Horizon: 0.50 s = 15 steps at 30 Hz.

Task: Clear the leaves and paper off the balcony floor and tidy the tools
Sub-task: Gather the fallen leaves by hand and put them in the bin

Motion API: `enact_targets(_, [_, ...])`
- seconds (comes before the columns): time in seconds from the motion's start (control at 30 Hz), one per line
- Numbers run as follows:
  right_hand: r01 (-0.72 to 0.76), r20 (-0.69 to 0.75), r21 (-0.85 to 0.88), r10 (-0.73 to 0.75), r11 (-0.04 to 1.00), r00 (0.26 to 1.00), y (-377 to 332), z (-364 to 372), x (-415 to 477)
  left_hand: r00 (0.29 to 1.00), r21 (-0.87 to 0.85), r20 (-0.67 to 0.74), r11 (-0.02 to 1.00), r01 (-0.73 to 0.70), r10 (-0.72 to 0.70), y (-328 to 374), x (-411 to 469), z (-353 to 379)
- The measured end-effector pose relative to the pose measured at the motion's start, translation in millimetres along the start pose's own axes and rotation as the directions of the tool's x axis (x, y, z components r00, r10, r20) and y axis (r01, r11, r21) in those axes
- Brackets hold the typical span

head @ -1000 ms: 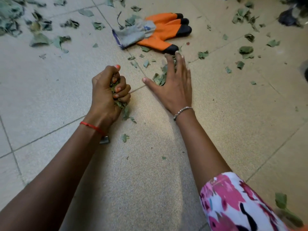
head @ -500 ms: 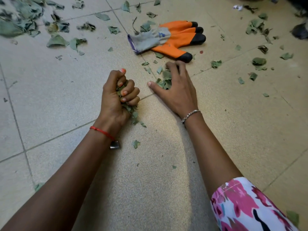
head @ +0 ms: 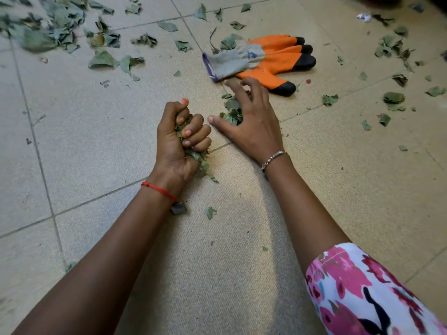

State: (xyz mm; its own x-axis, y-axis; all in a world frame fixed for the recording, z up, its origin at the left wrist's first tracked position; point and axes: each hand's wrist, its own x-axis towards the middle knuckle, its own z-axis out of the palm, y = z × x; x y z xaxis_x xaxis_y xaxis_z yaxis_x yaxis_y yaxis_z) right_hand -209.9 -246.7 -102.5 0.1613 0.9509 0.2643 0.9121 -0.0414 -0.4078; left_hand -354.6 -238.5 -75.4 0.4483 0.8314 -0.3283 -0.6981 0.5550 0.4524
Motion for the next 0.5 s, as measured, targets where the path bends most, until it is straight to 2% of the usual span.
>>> enact_targets(0.1, [0.018,0.104,-0.008,-0.017,1.0,0.994,1.9,3.3,1.4,1.0,0.002,0.012,1.0,0.001,-0.001,-0.1,0.5,0.0])
enact_targets(0.23, [0.082,-0.035,0.091,-0.079,0.992,0.996,0.5,6.4,-4.1,1.0,0.021,0.012,1.0,0.01,-0.01,-0.9,-0.8,-0.5])
enact_targets(0.3, [0.119,-0.144,-0.069,-0.128,0.99,0.981,-1.0,7.3,-6.1,1.0,0.027,0.008,1.0,0.013,-0.013,-1.3,-1.8,-1.2])
enact_targets(0.37, [0.034,-0.204,-0.265,-0.09,0.964,0.975,-3.1,6.0,-5.2,1.0,0.033,0.001,0.999,0.013,-0.013,-1.2,-2.9,-1.7])
enact_targets(0.5, [-0.126,-0.218,-0.341,0.052,0.932,0.974,-3.8,7.6,-5.8,1.0,0.044,-0.01,0.999,0.013,-0.012,-2.3,-1.0,-3.0])
